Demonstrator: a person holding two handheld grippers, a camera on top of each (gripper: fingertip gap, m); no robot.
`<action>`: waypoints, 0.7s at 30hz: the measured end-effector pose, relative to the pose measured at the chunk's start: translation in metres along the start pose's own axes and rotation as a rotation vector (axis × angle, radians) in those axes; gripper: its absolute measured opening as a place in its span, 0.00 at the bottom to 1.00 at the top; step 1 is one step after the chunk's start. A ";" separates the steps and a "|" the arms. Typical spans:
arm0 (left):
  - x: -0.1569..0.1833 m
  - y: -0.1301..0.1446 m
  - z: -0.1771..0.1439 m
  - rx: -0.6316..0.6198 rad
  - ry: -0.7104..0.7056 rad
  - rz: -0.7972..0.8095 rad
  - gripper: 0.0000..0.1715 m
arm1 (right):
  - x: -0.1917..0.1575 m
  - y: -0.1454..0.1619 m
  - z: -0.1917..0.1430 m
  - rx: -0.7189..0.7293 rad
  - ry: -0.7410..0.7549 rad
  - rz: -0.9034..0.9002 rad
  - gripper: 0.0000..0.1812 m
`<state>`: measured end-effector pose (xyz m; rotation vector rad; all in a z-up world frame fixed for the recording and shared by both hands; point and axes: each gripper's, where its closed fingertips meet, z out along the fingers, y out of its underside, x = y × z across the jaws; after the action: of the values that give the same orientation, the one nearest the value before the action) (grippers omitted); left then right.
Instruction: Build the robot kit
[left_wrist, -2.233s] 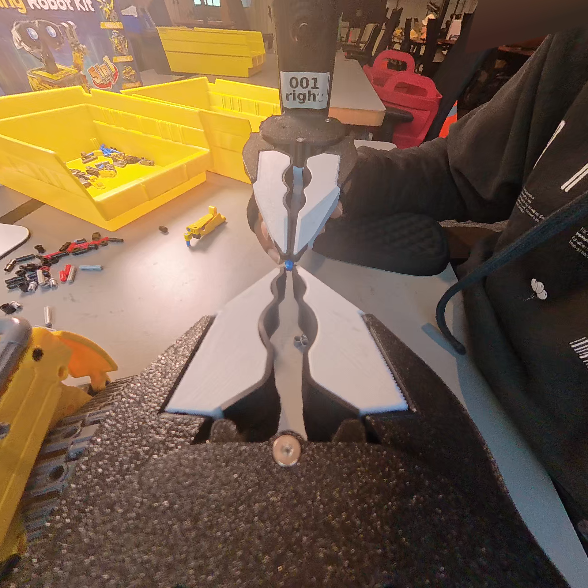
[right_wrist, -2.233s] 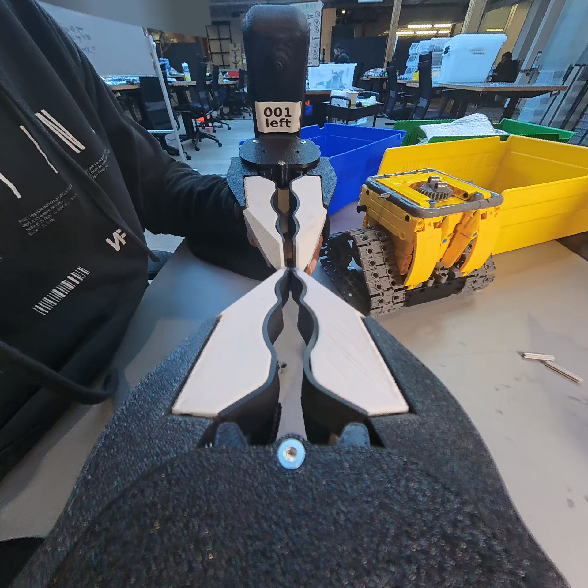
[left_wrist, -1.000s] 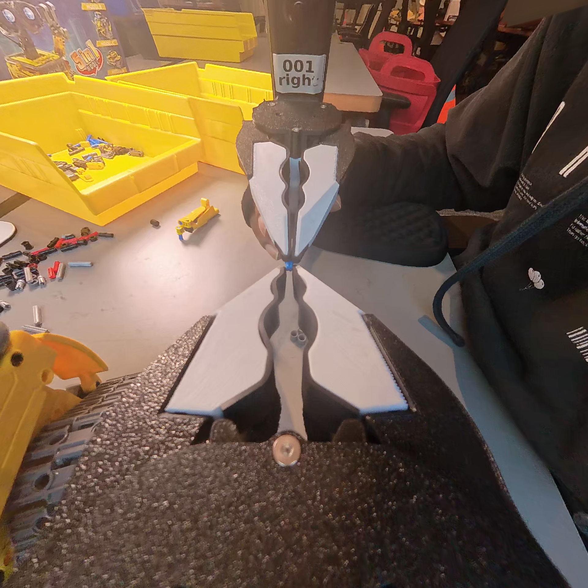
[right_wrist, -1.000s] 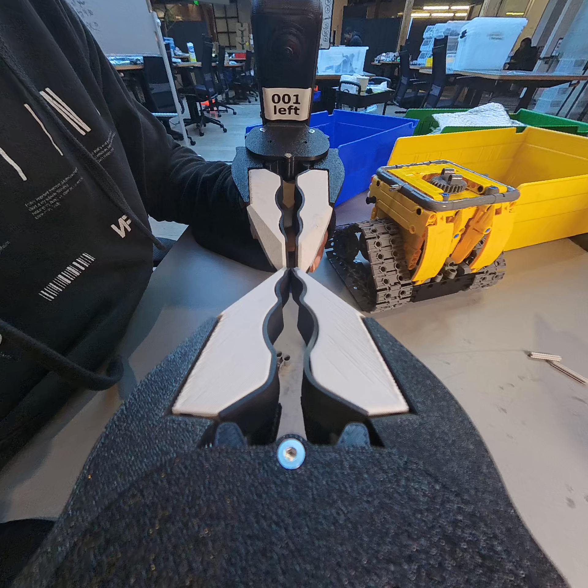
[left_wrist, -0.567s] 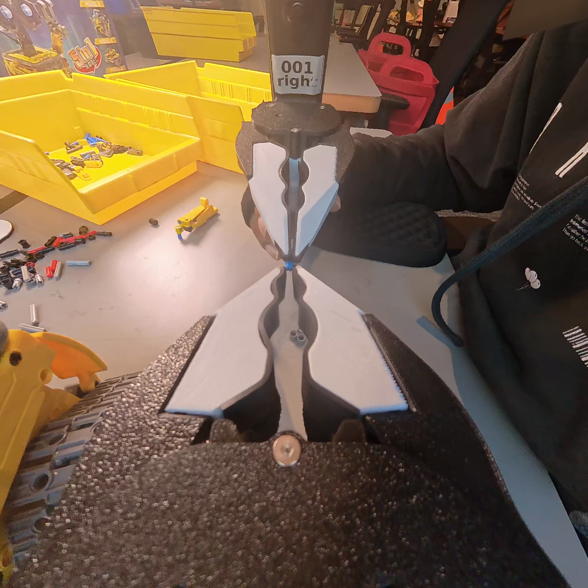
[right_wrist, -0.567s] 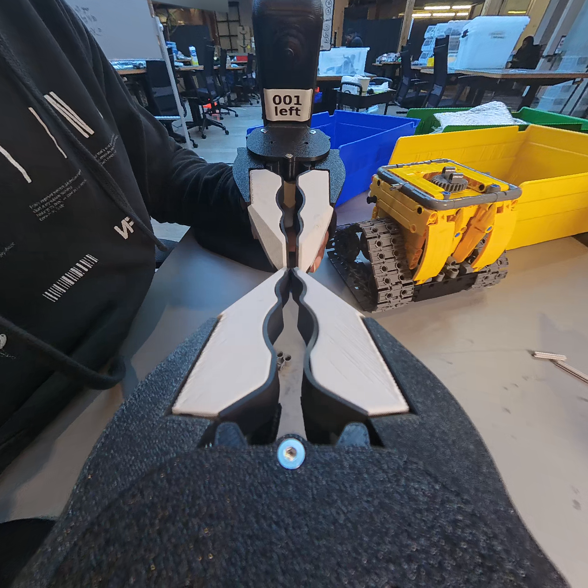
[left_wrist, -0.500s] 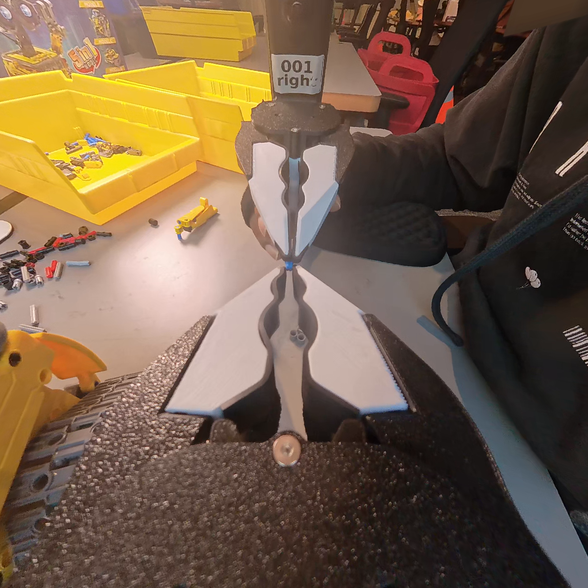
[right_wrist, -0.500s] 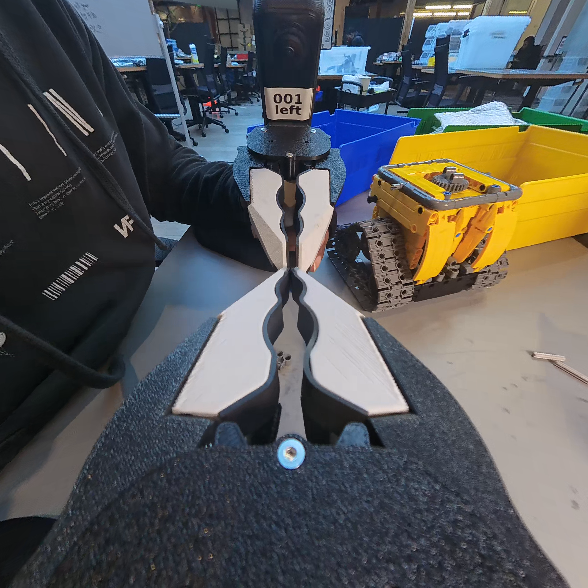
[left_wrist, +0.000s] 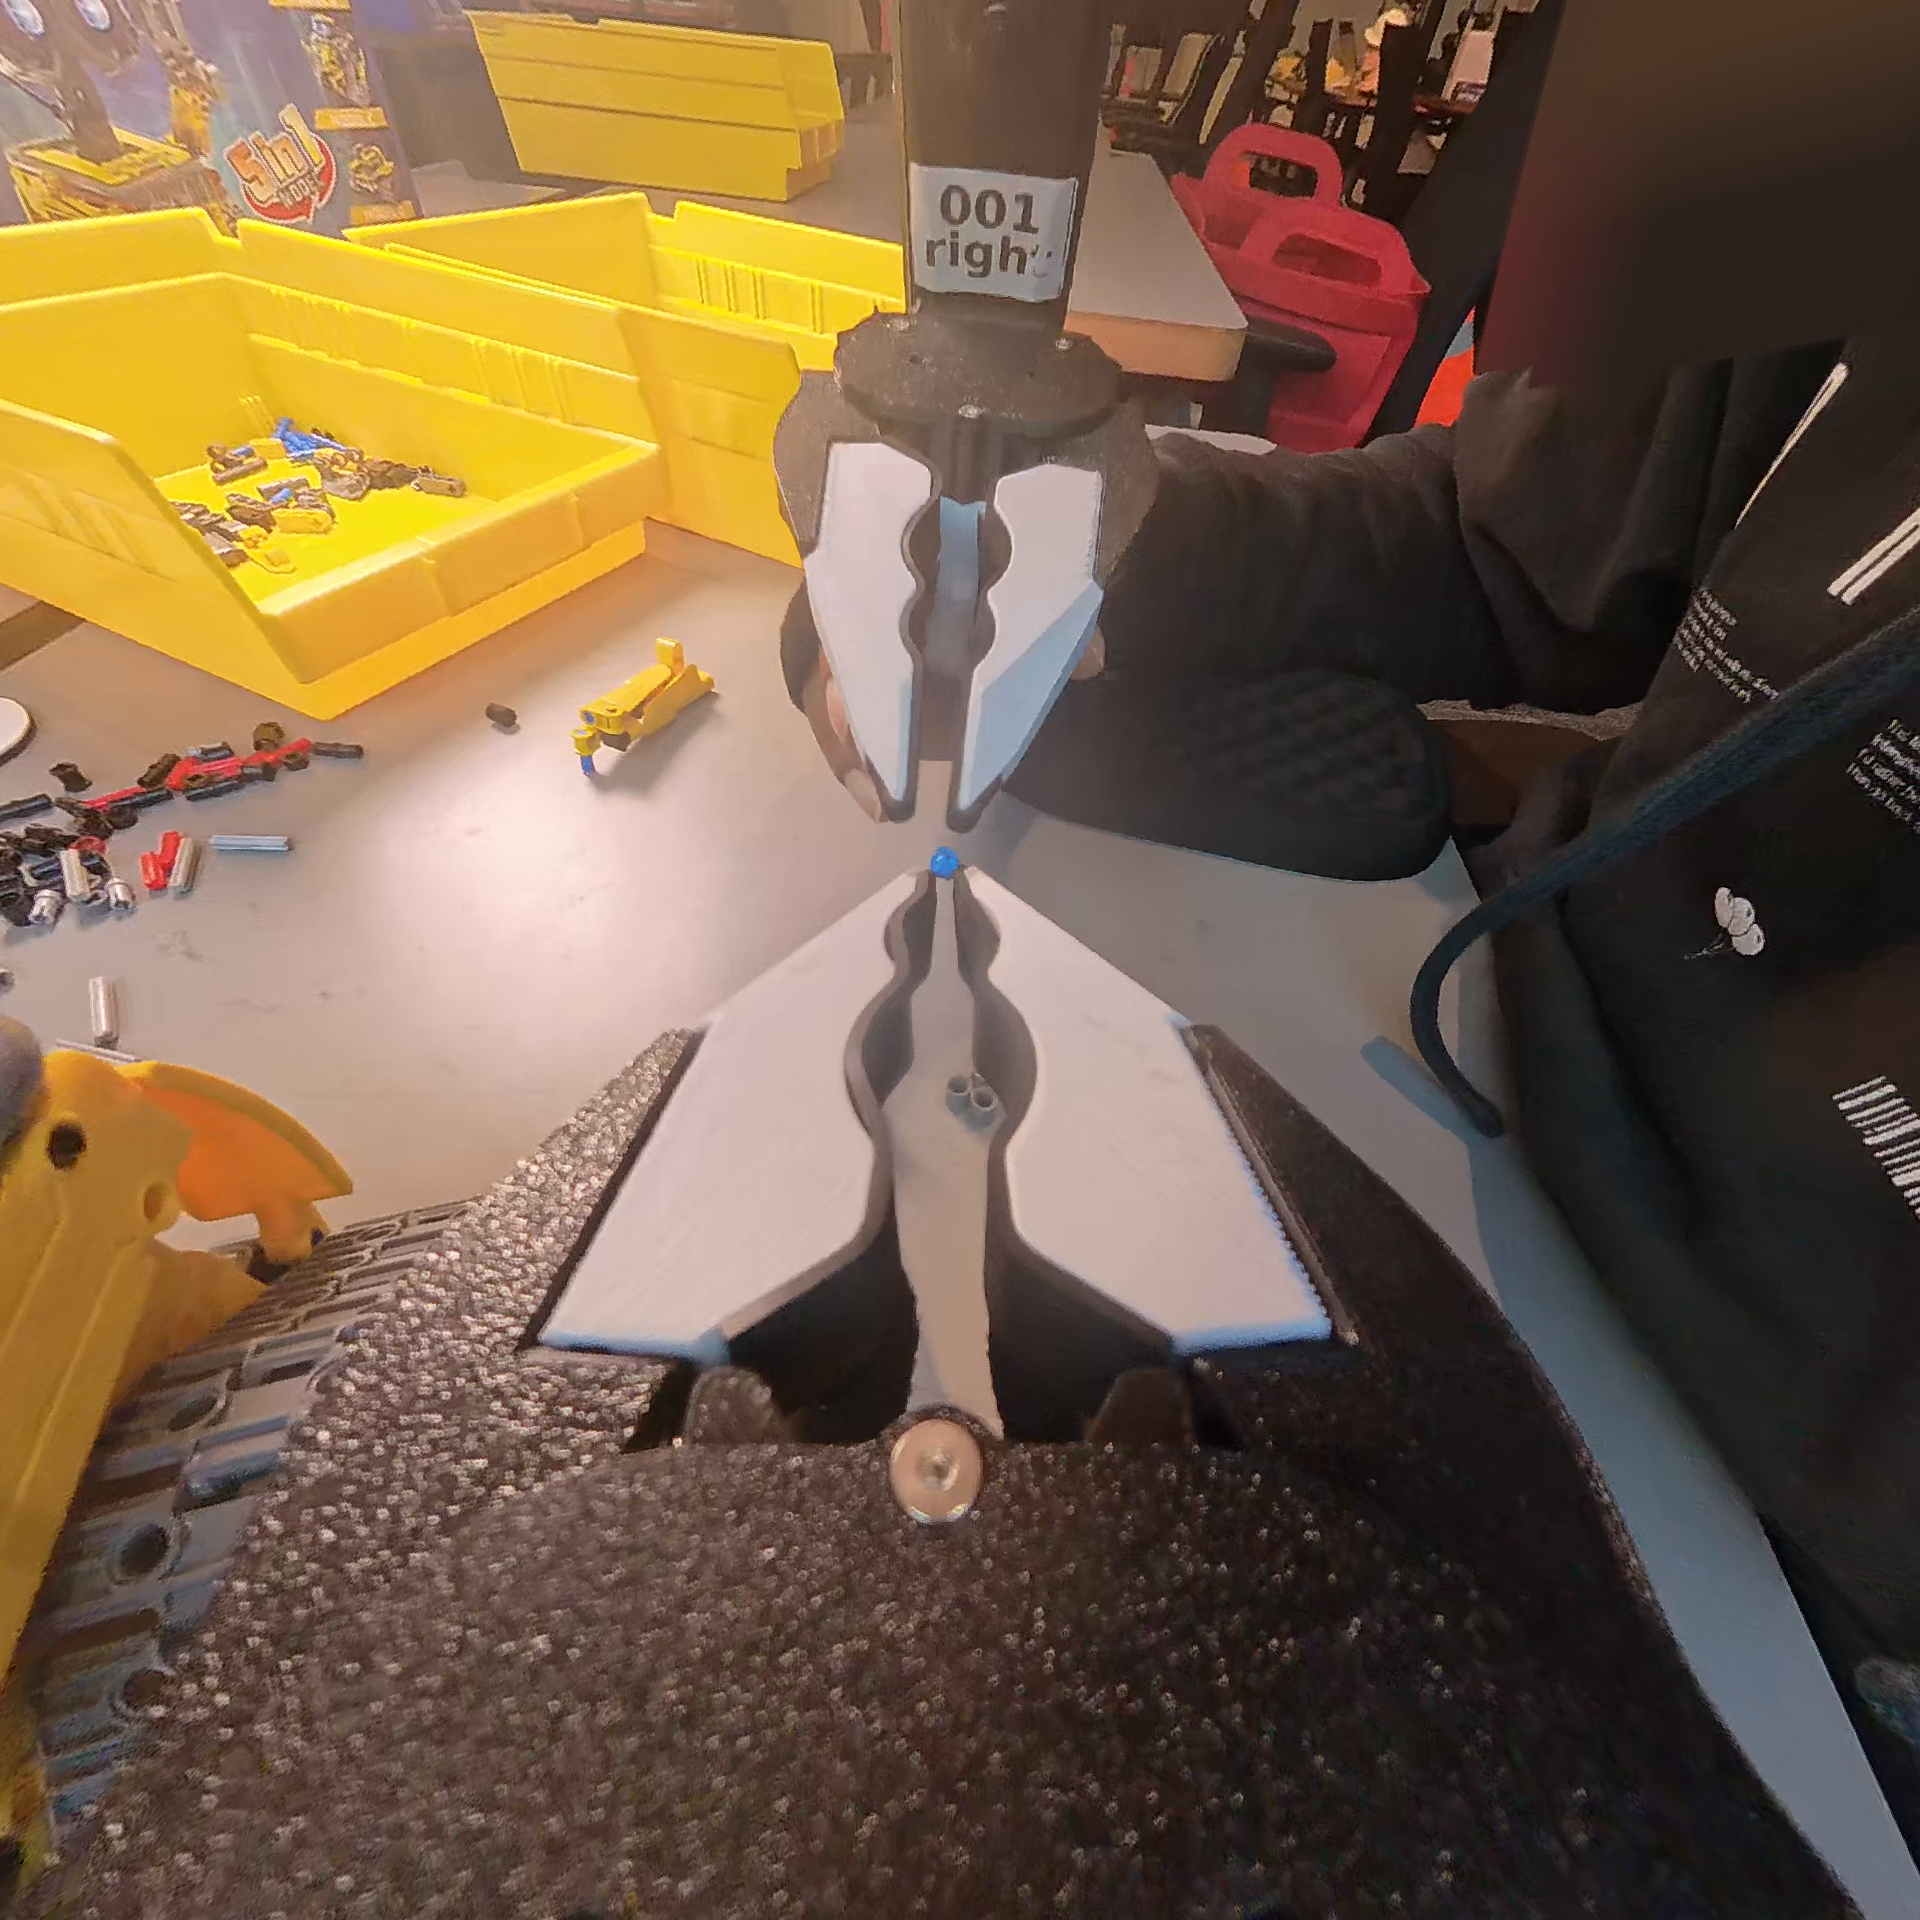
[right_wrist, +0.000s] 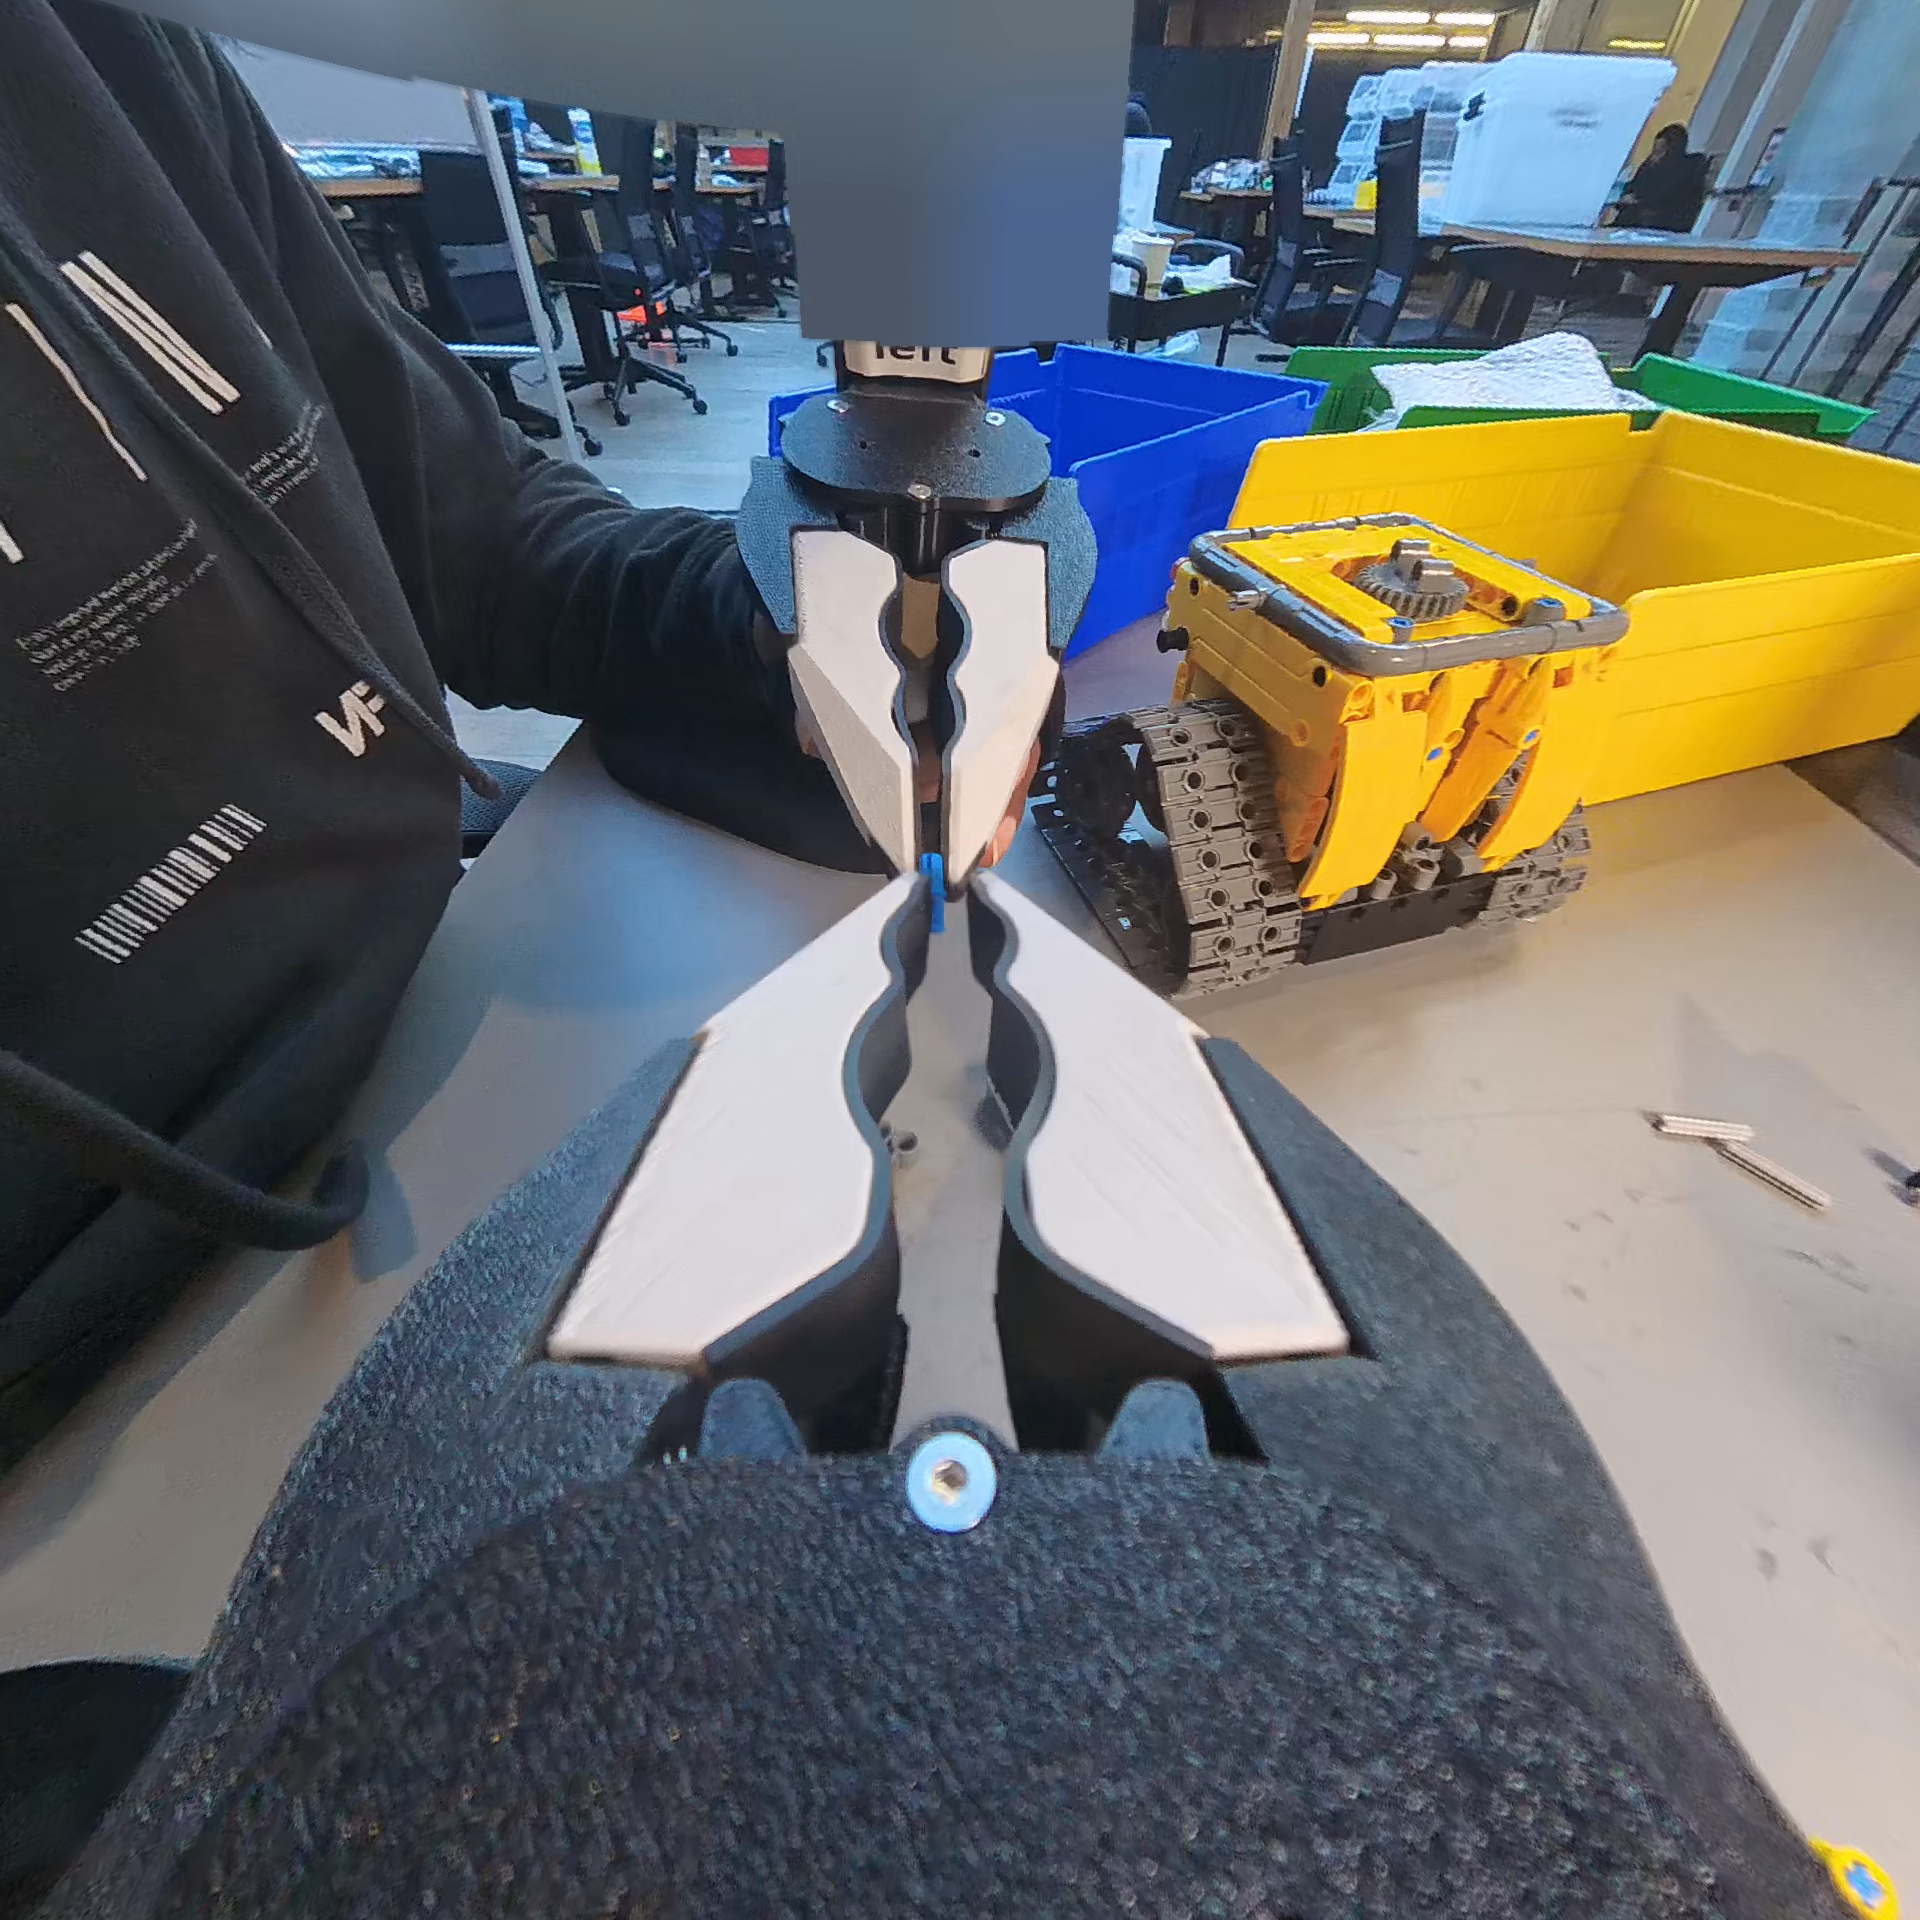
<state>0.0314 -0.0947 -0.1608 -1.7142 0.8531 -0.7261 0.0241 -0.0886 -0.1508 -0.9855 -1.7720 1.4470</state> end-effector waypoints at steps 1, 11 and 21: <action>0.000 0.001 0.001 -0.005 0.000 0.002 0.01 | -0.002 0.000 0.000 -0.002 -0.009 -0.007 0.05; 0.002 0.001 0.001 -0.008 0.003 0.008 0.01 | -0.005 0.010 0.006 -0.078 0.005 -0.056 0.03; 0.001 -0.001 -0.001 0.006 0.006 -0.006 0.01 | -0.003 0.013 0.005 -0.083 0.010 -0.049 0.02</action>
<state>0.0313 -0.0955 -0.1600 -1.7106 0.8501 -0.7374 0.0229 -0.0923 -0.1642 -0.9821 -1.8490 1.3459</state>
